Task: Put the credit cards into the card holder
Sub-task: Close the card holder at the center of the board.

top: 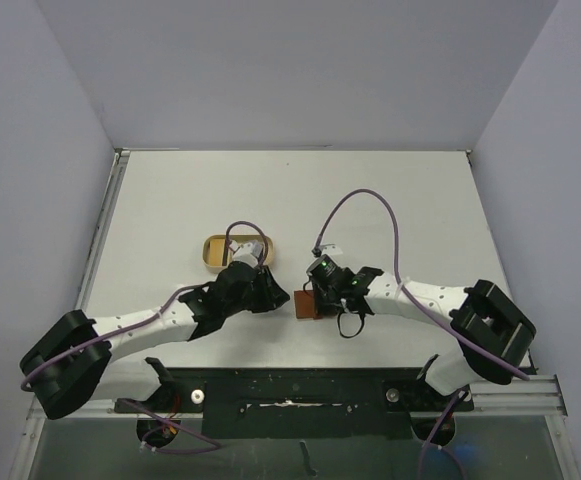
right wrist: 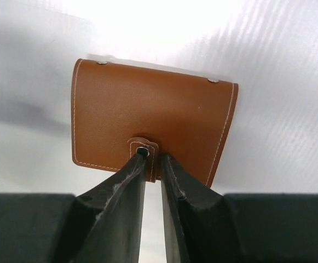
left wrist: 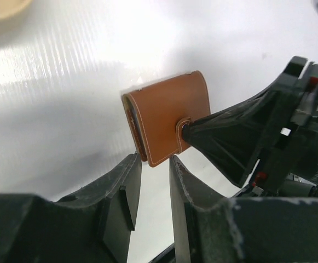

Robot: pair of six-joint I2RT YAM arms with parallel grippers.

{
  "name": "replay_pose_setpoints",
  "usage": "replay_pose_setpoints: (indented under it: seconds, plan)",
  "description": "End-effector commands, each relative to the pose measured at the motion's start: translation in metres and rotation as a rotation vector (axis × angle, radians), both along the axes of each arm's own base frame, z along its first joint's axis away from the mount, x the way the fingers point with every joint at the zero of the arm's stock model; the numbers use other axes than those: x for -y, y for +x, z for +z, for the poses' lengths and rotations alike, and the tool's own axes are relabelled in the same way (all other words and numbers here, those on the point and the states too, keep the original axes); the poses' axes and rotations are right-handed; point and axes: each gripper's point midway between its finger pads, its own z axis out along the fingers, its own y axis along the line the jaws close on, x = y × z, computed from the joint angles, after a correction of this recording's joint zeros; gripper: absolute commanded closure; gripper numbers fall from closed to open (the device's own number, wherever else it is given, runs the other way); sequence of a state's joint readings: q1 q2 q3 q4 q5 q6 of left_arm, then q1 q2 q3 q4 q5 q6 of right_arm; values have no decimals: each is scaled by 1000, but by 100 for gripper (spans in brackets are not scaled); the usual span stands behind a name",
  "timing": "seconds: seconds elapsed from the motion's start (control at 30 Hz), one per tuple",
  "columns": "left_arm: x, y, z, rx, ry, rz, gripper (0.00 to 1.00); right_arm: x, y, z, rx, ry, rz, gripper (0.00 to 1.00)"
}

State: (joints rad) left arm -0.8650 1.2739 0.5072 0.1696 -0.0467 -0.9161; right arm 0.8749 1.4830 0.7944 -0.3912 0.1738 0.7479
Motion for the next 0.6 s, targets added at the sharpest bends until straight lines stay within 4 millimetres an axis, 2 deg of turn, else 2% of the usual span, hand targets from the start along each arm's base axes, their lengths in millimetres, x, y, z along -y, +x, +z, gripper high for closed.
replay_pose_setpoints:
  seconds: [0.0, 0.13, 0.27, 0.43, 0.57]
  plan:
    - [1, 13, 35, 90, -23, -6, 74, 24, 1, 9, -3, -106, -3, 79]
    - [-7, 5, 35, 99, -32, -7, 73, 12, 10, 31, 44, -53, 13, 78]
    - [-18, 3, 35, 106, -31, 22, 73, 7, 18, 40, 57, -61, 28, 78]
    - [-20, 0, 32, 93, -50, 27, 72, -1, 20, 37, 54, -39, 44, 78]
    - [-17, -1, 29, 85, -57, 22, 72, -5, 20, 28, 41, -36, 51, 79]
